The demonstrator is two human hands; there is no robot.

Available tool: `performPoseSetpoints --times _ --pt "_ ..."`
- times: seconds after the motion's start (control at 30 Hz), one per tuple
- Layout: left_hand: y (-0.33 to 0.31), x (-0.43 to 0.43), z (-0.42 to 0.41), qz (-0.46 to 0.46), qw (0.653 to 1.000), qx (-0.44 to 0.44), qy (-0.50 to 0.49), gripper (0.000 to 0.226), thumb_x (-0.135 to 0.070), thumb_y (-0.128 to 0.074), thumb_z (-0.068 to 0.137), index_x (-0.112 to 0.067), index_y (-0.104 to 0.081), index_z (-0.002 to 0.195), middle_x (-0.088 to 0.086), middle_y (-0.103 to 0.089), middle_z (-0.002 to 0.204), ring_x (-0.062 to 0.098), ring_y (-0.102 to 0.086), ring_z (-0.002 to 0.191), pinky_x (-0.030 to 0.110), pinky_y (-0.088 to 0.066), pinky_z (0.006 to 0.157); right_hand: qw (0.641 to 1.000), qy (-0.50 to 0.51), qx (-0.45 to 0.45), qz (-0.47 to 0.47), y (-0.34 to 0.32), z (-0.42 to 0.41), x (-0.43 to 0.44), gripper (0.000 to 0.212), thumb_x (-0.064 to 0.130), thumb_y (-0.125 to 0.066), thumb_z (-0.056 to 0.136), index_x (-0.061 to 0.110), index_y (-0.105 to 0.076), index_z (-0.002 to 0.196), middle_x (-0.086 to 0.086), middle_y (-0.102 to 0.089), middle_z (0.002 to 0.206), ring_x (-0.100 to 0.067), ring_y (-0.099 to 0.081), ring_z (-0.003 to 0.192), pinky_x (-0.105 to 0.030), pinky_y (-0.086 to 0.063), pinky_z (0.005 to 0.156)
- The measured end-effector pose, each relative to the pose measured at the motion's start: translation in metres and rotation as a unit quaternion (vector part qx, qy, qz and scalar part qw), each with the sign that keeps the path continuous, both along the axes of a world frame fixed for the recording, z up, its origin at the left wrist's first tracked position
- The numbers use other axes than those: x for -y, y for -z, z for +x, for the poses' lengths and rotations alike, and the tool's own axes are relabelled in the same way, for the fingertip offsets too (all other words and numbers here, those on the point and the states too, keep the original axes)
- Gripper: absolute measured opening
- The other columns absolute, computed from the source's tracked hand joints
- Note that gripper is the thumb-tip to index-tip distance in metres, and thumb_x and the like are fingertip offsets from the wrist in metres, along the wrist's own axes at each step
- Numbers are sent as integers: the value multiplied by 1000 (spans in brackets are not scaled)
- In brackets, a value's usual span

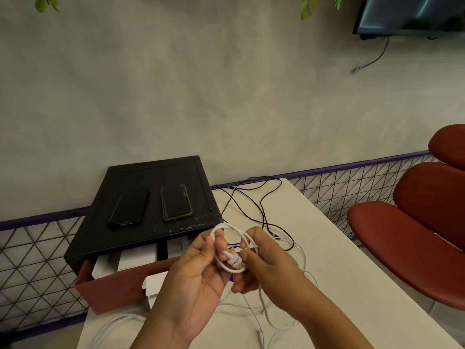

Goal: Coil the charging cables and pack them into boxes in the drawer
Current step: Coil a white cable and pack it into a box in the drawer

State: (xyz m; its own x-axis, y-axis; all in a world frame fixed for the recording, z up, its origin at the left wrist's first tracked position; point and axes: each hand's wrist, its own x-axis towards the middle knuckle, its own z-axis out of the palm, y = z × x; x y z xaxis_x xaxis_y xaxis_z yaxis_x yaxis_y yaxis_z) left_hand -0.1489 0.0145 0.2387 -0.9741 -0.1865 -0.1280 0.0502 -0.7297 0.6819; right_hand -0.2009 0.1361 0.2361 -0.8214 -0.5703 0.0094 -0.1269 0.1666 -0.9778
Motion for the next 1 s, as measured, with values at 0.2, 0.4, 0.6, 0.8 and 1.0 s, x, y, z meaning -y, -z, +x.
performPoseSetpoints --times 0.2,0.4,0.6,0.8,1.0 --pt "-5 6 -1 -48 998 44 -10 23 -22 -53 74 0 -60 71 3 -33 41 17 -47 49 39 -39 83 988 25 69 -137 3 -3 1 16 11 -40 97 13 -53 88 2 -64 64 -16 -65 69 -33 -55 72" --pt "-6 11 4 -6 997 48 53 33 -26 -56 77 -1 -62 57 -3 -22 27 9 -27 27 26 -52 56 988 14 52 -143 -1 2 4 21 11 -38 98 20 -56 90 2 -57 56 -10 -55 56 -21 -46 54" --pt "-5 26 7 103 991 -45 73 63 -20 -89 44 5 -70 99 -4 -31 32 4 -30 26 21 -47 43 990 87 -114 1 6 -11 -4 22 18 -53 93 33 -59 77 13 -62 63 -2 -57 62 -12 -44 54" --pt "-11 45 6 104 991 -69 -44 53 -24 -69 56 -1 -70 104 -6 -37 44 5 -33 30 18 -50 48 935 159 -289 130 5 -49 -50 11 12 -65 85 20 -71 83 18 -65 71 -2 -59 77 -7 -41 64" --pt "-8 50 3 68 988 -87 -110 67 -27 -80 44 -5 -68 106 -7 -53 58 2 -43 38 17 -54 57 874 213 -394 187 -7 -58 -74 11 7 -70 80 17 -74 83 8 -69 78 -13 -64 73 -29 -51 67"
